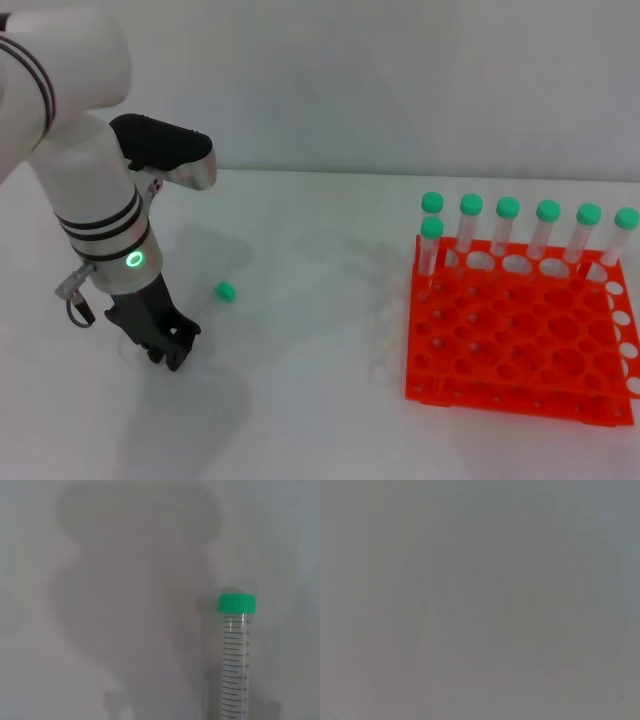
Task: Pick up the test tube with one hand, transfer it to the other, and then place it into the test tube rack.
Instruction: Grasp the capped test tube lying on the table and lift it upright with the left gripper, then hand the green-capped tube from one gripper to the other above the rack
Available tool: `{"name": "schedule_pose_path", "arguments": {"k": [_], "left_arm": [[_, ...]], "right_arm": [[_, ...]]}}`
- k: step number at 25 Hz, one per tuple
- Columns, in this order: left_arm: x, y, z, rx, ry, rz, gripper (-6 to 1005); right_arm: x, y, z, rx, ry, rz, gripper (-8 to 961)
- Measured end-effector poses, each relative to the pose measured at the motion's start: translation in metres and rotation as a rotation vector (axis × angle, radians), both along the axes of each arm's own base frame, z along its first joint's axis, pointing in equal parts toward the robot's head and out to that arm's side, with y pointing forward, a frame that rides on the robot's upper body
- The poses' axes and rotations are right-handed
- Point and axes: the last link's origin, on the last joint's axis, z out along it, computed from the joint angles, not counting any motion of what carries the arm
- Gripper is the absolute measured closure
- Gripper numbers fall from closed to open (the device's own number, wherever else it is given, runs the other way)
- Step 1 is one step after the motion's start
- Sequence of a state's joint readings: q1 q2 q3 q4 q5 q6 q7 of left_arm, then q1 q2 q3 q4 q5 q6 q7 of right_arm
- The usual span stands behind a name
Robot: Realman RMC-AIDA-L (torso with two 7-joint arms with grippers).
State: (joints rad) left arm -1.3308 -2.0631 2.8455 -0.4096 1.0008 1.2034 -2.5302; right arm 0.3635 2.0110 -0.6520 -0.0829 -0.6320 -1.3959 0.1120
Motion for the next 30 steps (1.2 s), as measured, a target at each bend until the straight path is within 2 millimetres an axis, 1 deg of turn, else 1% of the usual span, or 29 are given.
{"name": "schedule_pose_path", "arguments": {"k": [8,13,18,22,24,27,30], "left_arm": [[0.004,0.008,0.006,0.028,-0.031,-0.032,810],[0.016,0.020,0.012,0.095,-0.199,-0.148,810],[0.022,0.023,0.004,0.107,-0.374,-0.287,810],[0.023,0.020,-0.004,0.108,-0.501,-0.402,810],[0.024,0.015,-0.008,0.126,-0.598,-0.456,810],[0.025,0.006,-0.007,0.145,-0.734,-0.552,810],[0.021,-0.005,-0.003,0.156,-0.822,-0.645,810]], "right_arm": [[-0.002,0.001,0.000,-0.005,-0.003,0.010,304],[-0.005,0.002,0.000,-0.010,-0.009,0.028,304],[-0.008,0.002,-0.001,-0.016,-0.016,0.053,304],[-0.013,0.005,-0.003,-0.058,-0.037,0.090,304],[-0.016,0.006,-0.003,-0.086,-0.034,0.116,304],[-0.020,0.006,0.000,-0.127,-0.018,0.161,304],[-0.024,0.006,0.006,-0.189,0.003,0.212,304]]}}
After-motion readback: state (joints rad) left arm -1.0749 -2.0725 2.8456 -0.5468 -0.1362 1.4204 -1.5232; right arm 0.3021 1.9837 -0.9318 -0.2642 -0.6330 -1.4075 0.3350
